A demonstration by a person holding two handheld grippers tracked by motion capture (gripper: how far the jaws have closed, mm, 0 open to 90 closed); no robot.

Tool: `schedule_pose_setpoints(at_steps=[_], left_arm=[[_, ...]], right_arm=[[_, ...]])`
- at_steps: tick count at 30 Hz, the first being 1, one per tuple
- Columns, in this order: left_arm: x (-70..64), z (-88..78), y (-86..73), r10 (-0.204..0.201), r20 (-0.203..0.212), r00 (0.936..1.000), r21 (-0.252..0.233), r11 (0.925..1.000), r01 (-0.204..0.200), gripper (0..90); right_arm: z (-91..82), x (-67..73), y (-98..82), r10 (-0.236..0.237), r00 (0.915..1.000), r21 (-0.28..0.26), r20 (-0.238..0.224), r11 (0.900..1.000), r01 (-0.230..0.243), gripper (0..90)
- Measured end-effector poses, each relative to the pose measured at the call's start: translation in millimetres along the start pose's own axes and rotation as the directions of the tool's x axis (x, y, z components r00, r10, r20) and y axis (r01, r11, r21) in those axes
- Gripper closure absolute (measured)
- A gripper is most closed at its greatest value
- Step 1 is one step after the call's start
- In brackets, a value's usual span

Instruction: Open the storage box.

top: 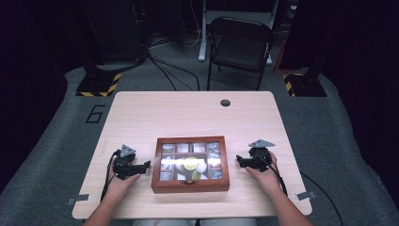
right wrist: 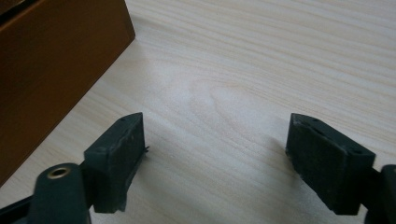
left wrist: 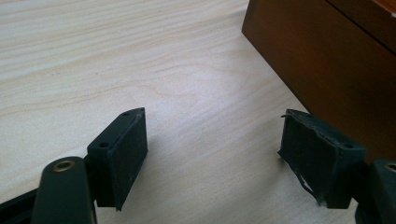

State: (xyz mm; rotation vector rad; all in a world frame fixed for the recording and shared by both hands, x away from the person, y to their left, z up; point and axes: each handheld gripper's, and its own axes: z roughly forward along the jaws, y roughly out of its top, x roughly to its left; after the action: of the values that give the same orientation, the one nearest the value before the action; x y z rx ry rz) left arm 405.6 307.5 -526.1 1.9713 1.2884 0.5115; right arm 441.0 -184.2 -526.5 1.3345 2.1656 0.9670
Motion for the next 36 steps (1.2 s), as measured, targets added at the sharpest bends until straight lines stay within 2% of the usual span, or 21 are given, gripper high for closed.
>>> schedule_pose_setpoints(at_steps=[4, 8, 9, 11, 12, 13, 14, 15, 16, 19, 20, 23, 26, 28, 29, 31, 33, 36], left_arm=[[-0.3, -1.3, 1.2, 0.01, 0.001, 1.0, 0.017, 0.9998, -0.01, 26.0], [-1.8, -1.5, 2.0, 0.025, -0.003, 0.9997, 0.025, 0.9994, -0.025, 28.7], [-1.6, -2.6, 3.0, 0.039, 0.001, 0.9992, 0.034, 0.9987, -0.039, 28.7], [-2.3, -2.9, 3.4, 0.034, 0.002, 0.9994, 0.03, 0.999, -0.034, 28.9], [-2.6, -4.3, 4.7, 0.045, 0.006, 0.999, 0.028, 0.9986, -0.045, 29.0], [-2.6, -4.3, 4.7, 0.045, 0.006, 0.999, 0.028, 0.9986, -0.045, 29.0], [-3.2, -6.4, 5.5, 0.04, 0.016, 0.9991, 0.011, 0.9991, -0.04, 29.0], [-3.2, -6.4, 5.5, 0.04, 0.016, 0.9991, 0.011, 0.9991, -0.04, 29.0], [-3.3, -7.6, 6.0, 0.035, 0.023, 0.9991, 0.01, 0.9993, -0.035, 29.0], [-3.6, -9.6, 6.9, 0.02, 0.026, 0.9995, 0.005, 0.9998, -0.02, 29.3], [-2.8, -10.8, 7.4, 0.001, 0.026, 0.9997, -0.005, 1.0, -0.001, 29.3], [-1.3, -13.2, 7.9, -0.009, 0.024, 0.9997, -0.003, 1.0, 0.009, 29.4], [-0.3, -15.0, 8.4, -0.023, 0.029, 0.9993, -0.008, 0.9997, 0.023, 29.5], [0.4, -17.1, 9.0, -0.024, 0.029, 0.9993, -0.008, 0.9997, 0.024, 29.5], [0.2, -17.8, 9.0, -0.028, 0.029, 0.9992, -0.015, 0.9995, 0.029, 29.5], [0.1, -18.9, 9.3, -0.031, 0.033, 0.999, -0.015, 0.9994, 0.031, 29.5], [-0.3, -20.7, 9.7, -0.027, 0.034, 0.9991, -0.017, 0.9995, 0.027, 29.5], [-2.0, -23.3, 10.1, -0.023, 0.039, 0.999, -0.019, 0.9995, 0.024, 29.5]], right_arm=[[-2.1, -1.0, 1.7, -0.013, 0.9996, 0.007, 0.026, 1.0, 0.013, 22.5], [-5.3, 0.7, 3.4, -0.007, 0.9997, 0.012, 0.022, 1.0, 0.007, 22.6], [-5.9, 1.2, 3.8, -0.017, 0.9997, 0.018, 0.02, 1.0, 0.017, 22.6], [-7.1, 4.1, 5.2, -0.019, 0.9997, 0.025, 0.013, 1.0, 0.019, 22.5], [-8.5, 5.2, 5.9, -0.05, 0.9987, 0.028, 0.013, 0.998, 0.05, 22.5], [-9.8, 7.3, 7.0, -0.048, 0.9987, 0.029, 0.013, 0.998, 0.048, 22.4], [-12.1, 9.3, 8.1, -0.062, 0.998, 0.026, 0.01, 0.998, 0.062, 22.5], [-12.1, 9.3, 8.1, -0.062, 0.998, 0.026, 0.01, 0.998, 0.062, 22.5], [-15.9, 13.5, 9.9, -0.054, 0.9985, 0.023, -0.01, 0.998, 0.054, 22.5], [-19.0, 15.0, 10.3, -0.073, 0.9967, 0.018, -0.033, 0.997, 0.074, 23.0], [-19.5, 15.6, 10.0, -0.082, 0.9962, 0.02, -0.032, 0.996, 0.082, 23.1], [-20.2, 17.2, 9.8, -0.054, 0.9982, 0.026, -0.024, 0.998, 0.055, 24.5], [-21.4, 13.9, 10.0, -0.056, 0.9981, 0.023, -0.025, 0.998, 0.057, 25.7], [-23.6, 14.2, 10.2, -0.038, 0.9989, 0.022, -0.028, 0.999, 0.038, 26.5], [-24.2, 13.2, 10.3, -0.05, 0.9983, 0.017, -0.03, 0.999, 0.051, 26.5], [-25.3, 14.4, 10.7, -0.041, 0.9988, 0.015, -0.027, 0.999, 0.042, 26.7], [-29.6, 15.1, 11.8, -0.062, 0.9974, 0.007, -0.036, 0.998, 0.062, 27.1], [-34.4, 17.7, 12.8, -0.069, 0.9968, -0.005, -0.041, 0.998, 0.069, 27.4]])
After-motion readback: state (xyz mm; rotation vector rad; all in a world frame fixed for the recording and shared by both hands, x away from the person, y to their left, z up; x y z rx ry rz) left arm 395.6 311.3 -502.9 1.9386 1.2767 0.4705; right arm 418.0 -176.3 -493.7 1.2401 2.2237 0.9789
